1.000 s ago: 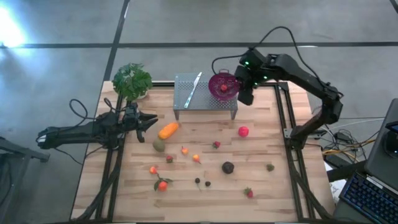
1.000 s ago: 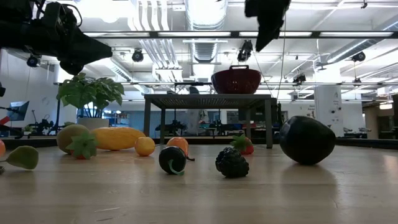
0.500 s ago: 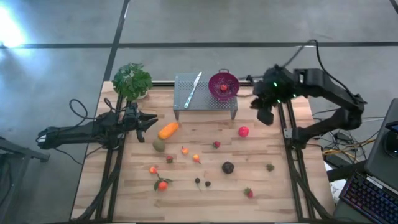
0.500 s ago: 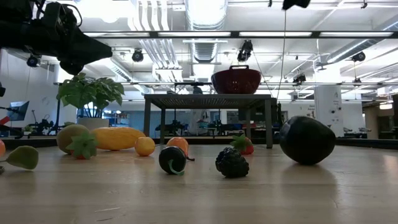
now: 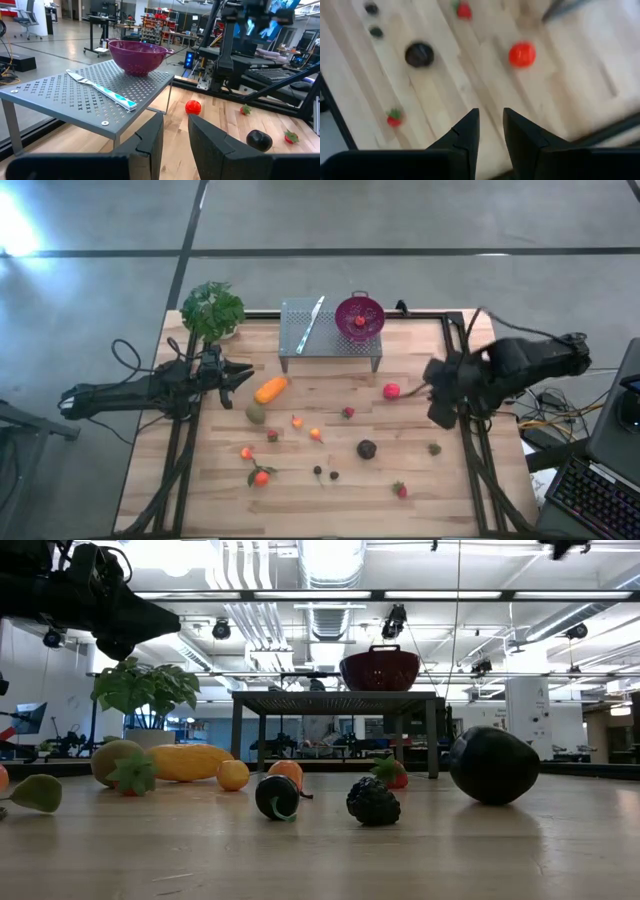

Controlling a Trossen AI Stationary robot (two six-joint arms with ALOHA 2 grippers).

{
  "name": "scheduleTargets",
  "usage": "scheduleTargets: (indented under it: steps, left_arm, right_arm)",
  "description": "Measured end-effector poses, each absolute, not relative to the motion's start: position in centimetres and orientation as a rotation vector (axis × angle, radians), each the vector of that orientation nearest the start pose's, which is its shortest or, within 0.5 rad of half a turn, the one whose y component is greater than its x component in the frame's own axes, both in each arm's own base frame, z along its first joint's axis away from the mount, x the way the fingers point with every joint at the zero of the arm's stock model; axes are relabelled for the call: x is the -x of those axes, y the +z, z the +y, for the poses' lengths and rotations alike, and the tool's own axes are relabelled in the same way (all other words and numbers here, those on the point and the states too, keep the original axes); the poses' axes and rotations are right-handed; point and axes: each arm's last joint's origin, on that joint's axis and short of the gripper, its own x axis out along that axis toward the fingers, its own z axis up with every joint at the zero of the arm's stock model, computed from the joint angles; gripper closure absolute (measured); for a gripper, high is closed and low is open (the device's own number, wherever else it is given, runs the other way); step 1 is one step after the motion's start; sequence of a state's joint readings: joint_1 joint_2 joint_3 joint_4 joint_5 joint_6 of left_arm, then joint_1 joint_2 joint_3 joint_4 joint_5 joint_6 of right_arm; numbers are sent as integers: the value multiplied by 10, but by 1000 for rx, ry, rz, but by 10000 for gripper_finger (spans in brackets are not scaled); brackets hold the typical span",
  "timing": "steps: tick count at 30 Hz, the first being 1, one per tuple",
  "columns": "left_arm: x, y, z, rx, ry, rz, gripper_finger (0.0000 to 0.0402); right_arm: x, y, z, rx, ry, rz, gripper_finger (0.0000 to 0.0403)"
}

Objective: Pick & Place Fruit
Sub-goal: Put the red strawberry into the violet strainer bowl on the shelf

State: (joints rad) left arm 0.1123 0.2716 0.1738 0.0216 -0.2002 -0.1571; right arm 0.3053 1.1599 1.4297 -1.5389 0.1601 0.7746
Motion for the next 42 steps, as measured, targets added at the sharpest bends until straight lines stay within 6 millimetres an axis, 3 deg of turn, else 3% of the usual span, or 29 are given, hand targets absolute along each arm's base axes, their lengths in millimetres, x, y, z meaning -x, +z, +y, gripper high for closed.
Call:
scheduleTargets:
  steps: [9,16,24,36,42]
  left_arm:
    - [-110,203,18,152,318,52,305]
    - [-110,203,18,152,318,52,305]
    - [-110,203,18,152,318,52,305]
    - [-110,203,18,152,318,52,305]
    - [-110,203,18,152,318,52,305]
  right_arm:
    - [-146,324,76,-411,-456,1365,283]
    - [-139,290,84,-403,-517,1452,240]
    - [-144,254,90,-469,-447,1486,189]
    - [-140,218,91,-558,-443,1563,141]
    - [-140,211,91,-567,-433,1557,135]
